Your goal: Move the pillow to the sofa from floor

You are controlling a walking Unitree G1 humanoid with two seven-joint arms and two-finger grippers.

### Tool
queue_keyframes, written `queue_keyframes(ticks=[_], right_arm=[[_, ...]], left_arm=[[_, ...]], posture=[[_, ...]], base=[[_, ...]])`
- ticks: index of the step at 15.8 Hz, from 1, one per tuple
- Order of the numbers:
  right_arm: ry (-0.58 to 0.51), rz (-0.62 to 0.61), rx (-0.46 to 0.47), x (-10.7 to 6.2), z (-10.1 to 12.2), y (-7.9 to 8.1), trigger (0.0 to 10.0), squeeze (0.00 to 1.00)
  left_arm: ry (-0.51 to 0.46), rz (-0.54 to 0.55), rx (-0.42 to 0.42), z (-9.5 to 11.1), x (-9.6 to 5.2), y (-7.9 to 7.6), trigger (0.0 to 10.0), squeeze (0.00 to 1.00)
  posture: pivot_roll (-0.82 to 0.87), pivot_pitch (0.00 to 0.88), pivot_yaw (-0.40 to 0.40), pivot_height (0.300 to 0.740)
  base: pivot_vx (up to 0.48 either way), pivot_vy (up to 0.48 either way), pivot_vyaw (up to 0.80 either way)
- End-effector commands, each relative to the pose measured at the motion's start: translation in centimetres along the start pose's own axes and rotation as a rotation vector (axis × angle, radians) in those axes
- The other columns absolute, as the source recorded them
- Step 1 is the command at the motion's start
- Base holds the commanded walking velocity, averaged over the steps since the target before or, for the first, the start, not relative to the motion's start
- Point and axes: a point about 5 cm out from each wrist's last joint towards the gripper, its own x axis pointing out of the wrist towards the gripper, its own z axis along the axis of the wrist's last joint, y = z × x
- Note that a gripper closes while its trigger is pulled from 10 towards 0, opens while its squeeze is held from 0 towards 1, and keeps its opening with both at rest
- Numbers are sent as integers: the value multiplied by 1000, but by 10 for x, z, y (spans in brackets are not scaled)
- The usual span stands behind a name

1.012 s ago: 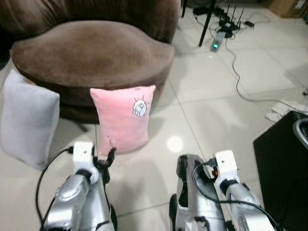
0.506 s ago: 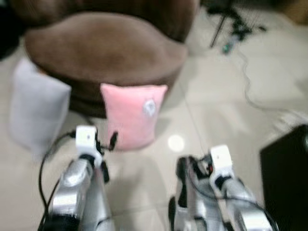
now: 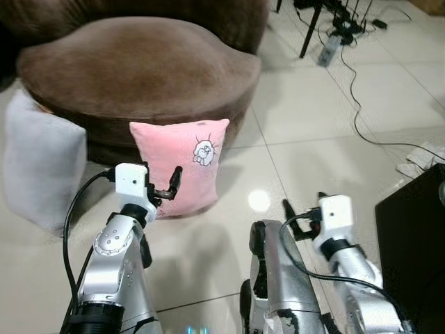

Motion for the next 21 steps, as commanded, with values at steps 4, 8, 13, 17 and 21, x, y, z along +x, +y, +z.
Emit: queue_keyframes(ticks=[4,8,13,17,21], right_arm=[[16,1,-7,-6,-1,3,10000,0],[46,0,-7,-8,-4,2,10000,0],[83,3,-17,-9,-10,1,10000,0],[99,6,-20,-12,-12,2,10000,0],[109,10,-17,-14,-15,3,10000,0]], left_arm=[[33,31,4,-7,-4,2,10000,0],[52,43,-4,-13,-7,0,10000,0],[67,64,35,-16,-8,5,10000,0],[124,90,91,-22,-5,7,10000,0],[128,81,65,-23,-6,6,10000,0]], posture=[[-50,197,-96,446],[-52,197,-98,446],[-51,192,-95,446],[-58,194,-93,446],[-57,196,-92,446]], base=[[0,0,0],[0,411,0],[364,304,0],[452,65,0],[480,0,0]])
